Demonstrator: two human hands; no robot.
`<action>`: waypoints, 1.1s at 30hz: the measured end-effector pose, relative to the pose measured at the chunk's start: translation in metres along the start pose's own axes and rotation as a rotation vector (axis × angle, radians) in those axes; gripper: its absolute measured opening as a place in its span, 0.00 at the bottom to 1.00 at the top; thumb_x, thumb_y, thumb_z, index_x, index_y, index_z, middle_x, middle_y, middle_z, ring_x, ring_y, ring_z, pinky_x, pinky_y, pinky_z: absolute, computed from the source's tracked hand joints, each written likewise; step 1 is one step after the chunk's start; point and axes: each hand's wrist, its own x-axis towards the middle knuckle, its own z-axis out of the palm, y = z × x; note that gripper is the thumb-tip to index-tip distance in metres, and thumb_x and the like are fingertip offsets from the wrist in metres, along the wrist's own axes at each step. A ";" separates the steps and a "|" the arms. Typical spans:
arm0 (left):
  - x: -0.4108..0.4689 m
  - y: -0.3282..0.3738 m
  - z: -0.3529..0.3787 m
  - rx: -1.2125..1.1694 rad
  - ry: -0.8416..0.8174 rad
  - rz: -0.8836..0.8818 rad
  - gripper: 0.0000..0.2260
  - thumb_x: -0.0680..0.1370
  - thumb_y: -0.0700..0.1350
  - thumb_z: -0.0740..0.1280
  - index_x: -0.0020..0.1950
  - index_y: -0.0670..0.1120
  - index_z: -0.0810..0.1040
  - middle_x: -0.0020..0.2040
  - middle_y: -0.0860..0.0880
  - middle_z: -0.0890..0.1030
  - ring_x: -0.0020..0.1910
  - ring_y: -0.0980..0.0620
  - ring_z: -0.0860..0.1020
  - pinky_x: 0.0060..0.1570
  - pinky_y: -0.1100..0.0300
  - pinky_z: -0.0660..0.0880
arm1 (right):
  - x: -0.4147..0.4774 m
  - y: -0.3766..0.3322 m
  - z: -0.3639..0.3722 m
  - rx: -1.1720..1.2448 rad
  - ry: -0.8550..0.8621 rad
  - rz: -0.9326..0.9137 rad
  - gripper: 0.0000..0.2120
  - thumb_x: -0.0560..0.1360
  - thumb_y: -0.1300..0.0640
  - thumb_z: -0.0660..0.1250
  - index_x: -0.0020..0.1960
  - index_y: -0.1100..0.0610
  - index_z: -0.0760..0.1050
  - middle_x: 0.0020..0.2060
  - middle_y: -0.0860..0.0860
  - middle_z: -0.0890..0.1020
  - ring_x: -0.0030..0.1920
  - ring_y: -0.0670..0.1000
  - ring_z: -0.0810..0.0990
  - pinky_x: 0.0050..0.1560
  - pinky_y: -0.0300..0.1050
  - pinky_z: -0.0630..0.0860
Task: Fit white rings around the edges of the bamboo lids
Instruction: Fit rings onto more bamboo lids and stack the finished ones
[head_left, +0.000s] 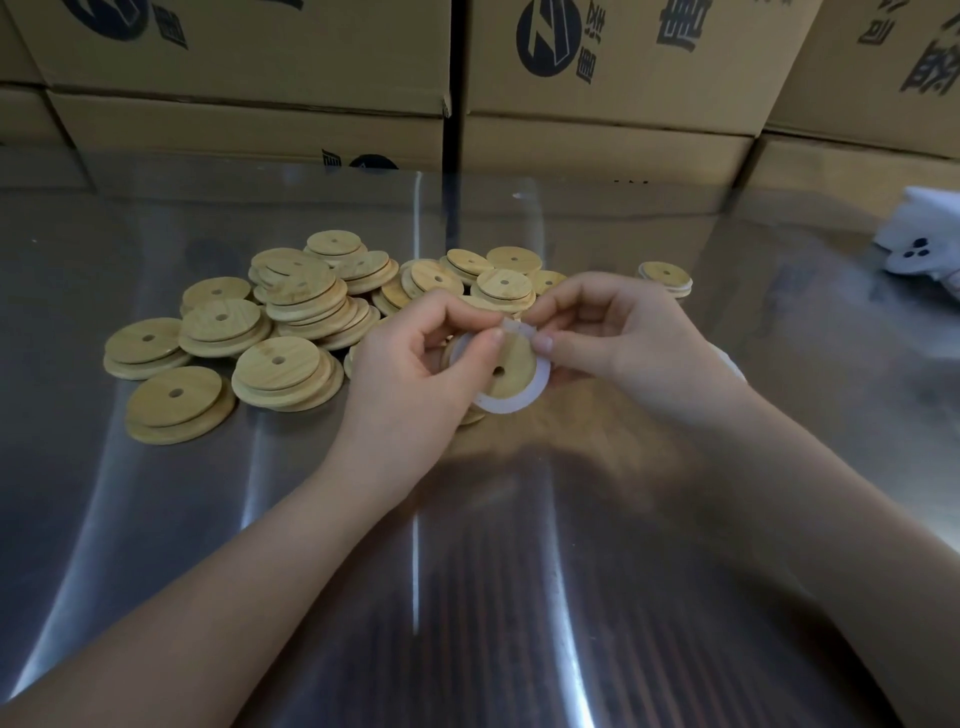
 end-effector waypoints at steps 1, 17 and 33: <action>0.001 0.000 0.000 -0.025 0.009 -0.017 0.07 0.75 0.40 0.70 0.45 0.53 0.80 0.45 0.58 0.84 0.47 0.61 0.82 0.45 0.68 0.77 | 0.000 0.000 0.000 0.022 0.010 0.023 0.05 0.74 0.69 0.69 0.46 0.61 0.79 0.36 0.53 0.82 0.38 0.48 0.83 0.39 0.40 0.80; -0.001 0.003 0.008 -0.232 0.200 -0.263 0.07 0.77 0.35 0.69 0.47 0.47 0.82 0.43 0.51 0.85 0.46 0.55 0.83 0.48 0.63 0.79 | 0.000 0.000 0.003 0.193 0.037 0.172 0.06 0.73 0.68 0.70 0.42 0.60 0.83 0.40 0.62 0.84 0.37 0.53 0.83 0.36 0.44 0.82; 0.005 0.000 -0.002 0.018 0.078 -0.148 0.05 0.76 0.38 0.72 0.46 0.48 0.79 0.44 0.51 0.84 0.45 0.55 0.83 0.46 0.61 0.80 | -0.003 0.004 0.018 0.147 0.146 0.065 0.11 0.75 0.70 0.68 0.48 0.56 0.83 0.45 0.58 0.85 0.45 0.53 0.84 0.42 0.46 0.83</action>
